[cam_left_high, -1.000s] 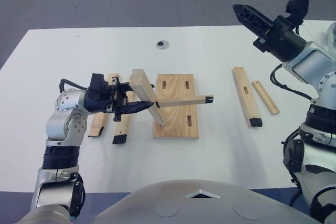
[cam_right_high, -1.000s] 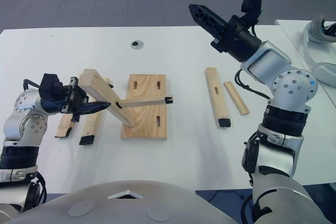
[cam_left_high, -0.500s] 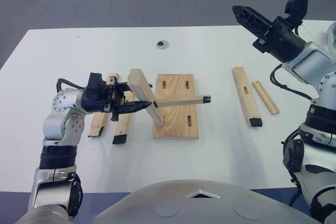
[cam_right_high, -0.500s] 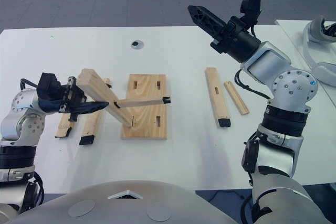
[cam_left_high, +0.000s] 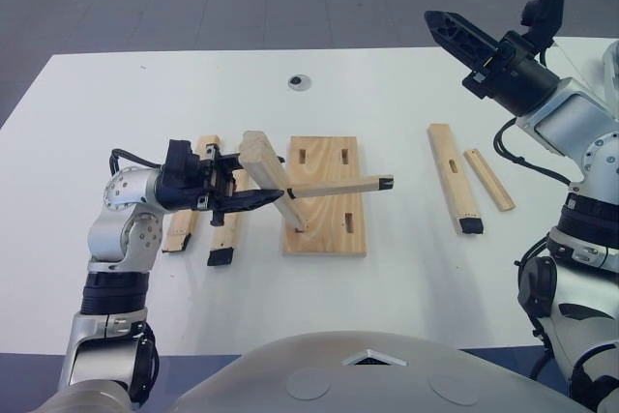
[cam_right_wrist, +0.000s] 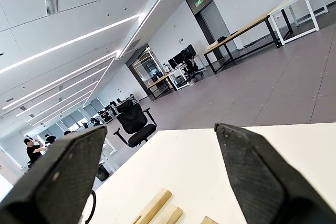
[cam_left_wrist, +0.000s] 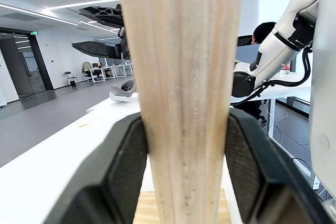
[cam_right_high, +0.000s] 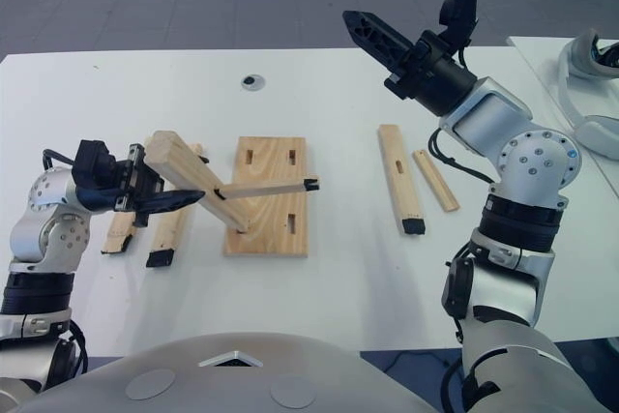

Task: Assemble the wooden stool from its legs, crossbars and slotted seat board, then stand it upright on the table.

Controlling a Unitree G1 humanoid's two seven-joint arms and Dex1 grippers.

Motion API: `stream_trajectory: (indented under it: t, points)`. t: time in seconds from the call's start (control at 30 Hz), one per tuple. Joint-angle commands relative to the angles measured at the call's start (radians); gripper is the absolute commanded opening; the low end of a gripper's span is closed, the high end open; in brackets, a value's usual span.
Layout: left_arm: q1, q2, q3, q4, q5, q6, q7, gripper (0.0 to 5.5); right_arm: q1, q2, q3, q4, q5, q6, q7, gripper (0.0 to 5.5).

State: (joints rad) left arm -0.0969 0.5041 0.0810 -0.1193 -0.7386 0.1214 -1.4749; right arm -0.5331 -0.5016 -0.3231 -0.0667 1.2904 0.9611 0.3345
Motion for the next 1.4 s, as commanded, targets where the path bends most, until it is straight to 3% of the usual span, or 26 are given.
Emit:
stream_trajectory:
  t: [0.03, 0.63, 1.4]
  points:
    - [0.011, 0.023, 0.001, 0.005, 0.008, 0.004, -0.011, 2.06, 0.009, 0.001, -0.009, -0.020, 0.000, 0.014, -0.011, 3.81]
    - [-0.050, 0.074, 0.056, -0.002, -0.032, 0.038, -0.006, 2.06, 0.038, 0.011, -0.011, -0.044, 0.005, 0.008, -0.020, 3.81]
    - [-0.003, 0.030, 0.037, -0.010, -0.011, 0.027, -0.001, 2.06, 0.039, 0.015, -0.012, -0.046, 0.003, 0.010, -0.021, 3.81]
